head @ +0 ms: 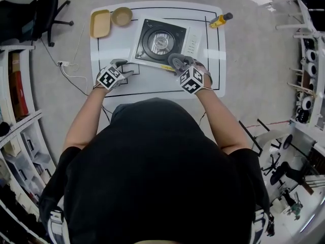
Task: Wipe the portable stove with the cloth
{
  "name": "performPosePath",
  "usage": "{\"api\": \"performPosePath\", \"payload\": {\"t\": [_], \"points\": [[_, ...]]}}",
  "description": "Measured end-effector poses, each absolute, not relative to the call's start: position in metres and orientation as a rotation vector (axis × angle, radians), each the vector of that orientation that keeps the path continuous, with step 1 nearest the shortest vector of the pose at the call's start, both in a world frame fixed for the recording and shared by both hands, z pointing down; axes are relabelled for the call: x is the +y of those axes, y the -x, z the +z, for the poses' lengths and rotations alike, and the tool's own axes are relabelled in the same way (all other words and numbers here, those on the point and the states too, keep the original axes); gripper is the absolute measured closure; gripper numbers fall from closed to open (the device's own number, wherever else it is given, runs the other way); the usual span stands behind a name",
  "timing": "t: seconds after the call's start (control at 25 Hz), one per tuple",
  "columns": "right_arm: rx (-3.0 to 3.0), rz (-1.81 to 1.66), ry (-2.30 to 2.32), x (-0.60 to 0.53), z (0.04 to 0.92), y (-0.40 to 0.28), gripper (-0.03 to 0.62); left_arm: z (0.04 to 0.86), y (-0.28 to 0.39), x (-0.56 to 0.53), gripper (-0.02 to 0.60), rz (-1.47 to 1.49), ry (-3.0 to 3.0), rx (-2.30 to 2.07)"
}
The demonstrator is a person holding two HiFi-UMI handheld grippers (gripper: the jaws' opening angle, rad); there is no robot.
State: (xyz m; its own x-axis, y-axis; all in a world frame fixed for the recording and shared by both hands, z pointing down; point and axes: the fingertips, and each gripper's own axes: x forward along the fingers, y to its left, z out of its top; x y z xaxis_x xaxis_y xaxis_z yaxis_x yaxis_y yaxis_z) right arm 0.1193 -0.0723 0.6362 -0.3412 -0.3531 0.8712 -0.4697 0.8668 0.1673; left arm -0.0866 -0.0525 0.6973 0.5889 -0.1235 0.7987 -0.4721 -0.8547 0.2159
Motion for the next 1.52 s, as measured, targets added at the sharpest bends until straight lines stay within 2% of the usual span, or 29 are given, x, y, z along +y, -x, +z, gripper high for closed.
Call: {"api": "performPosePath", "payload": {"t": [0.88, 1.52], "points": [[-1.960, 0.102, -0.350, -0.096, 0.667, 0.006, 0.436, 0.701, 0.096, -0.050, 0.321, 1.103, -2.433, -0.429], [-2.070, 0.309, -0.402, -0.160, 0.669, 0.046, 0.436, 0.704, 0.098, -0.058, 0.336, 1.078, -2.430, -0.409]]}}
